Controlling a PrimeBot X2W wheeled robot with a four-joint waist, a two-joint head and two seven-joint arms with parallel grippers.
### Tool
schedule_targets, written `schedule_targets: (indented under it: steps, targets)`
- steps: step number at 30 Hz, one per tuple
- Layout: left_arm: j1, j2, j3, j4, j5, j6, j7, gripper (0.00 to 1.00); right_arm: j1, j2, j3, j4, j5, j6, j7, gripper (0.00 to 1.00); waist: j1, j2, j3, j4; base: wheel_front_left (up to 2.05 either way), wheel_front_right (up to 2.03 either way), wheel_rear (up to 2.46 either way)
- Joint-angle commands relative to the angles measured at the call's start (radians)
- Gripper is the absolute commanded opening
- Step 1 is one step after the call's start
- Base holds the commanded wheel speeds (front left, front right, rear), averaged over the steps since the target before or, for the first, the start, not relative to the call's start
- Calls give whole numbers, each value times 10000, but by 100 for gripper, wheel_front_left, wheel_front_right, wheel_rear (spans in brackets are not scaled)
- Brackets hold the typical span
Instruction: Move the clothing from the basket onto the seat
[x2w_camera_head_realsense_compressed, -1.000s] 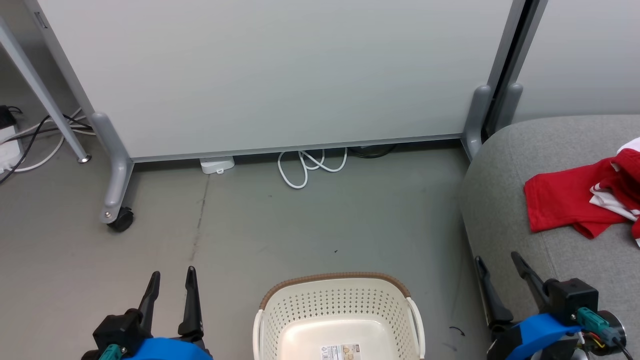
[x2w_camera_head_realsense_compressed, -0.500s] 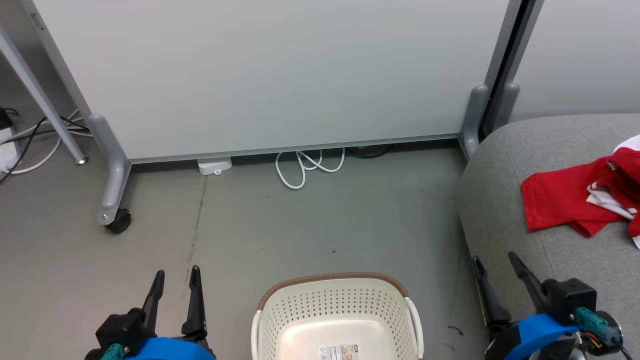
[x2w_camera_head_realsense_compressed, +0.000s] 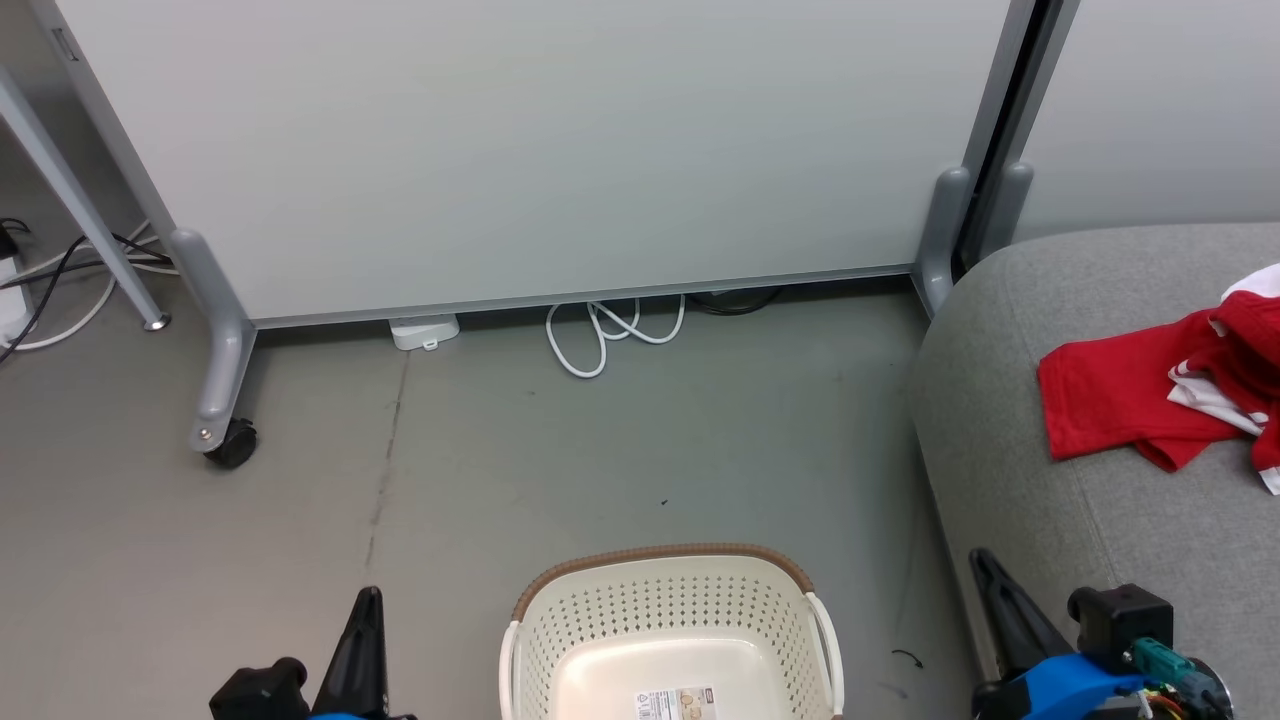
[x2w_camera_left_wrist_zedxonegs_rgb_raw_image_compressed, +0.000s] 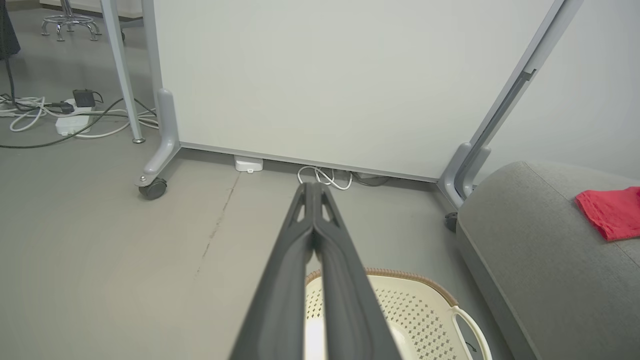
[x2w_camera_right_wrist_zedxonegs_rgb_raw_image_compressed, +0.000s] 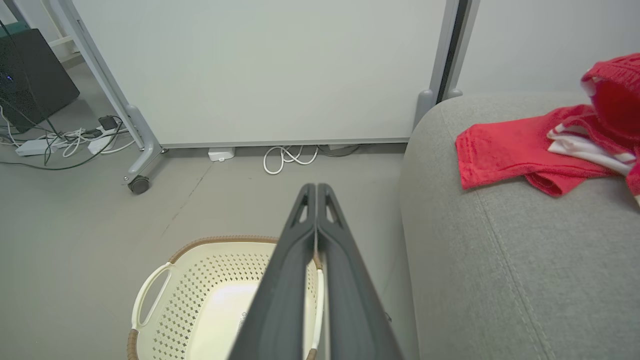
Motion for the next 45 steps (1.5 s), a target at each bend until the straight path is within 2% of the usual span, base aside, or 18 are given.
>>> schedule_targets:
  steps: [1, 15, 45]
  targets:
    - [33, -4, 6, 39, -35, 0, 13, 0, 9, 4, -5, 49, 40, 0, 8, 0, 0, -1, 0, -1, 0, 0, 0]
    - [-205, -1, 307, -297, -2445, -2, 697, 0, -234, 0, -205, 97, 2770, 0, 301, 0, 0, -1, 5, -40, 0, 0, 0]
    - [-617, 8, 789, -912, -6467, -6, 1812, 0, -643, -8, -519, 99, 7317, 2, 779, 0, -1, -1, 15, -120, 0, 0, 0]
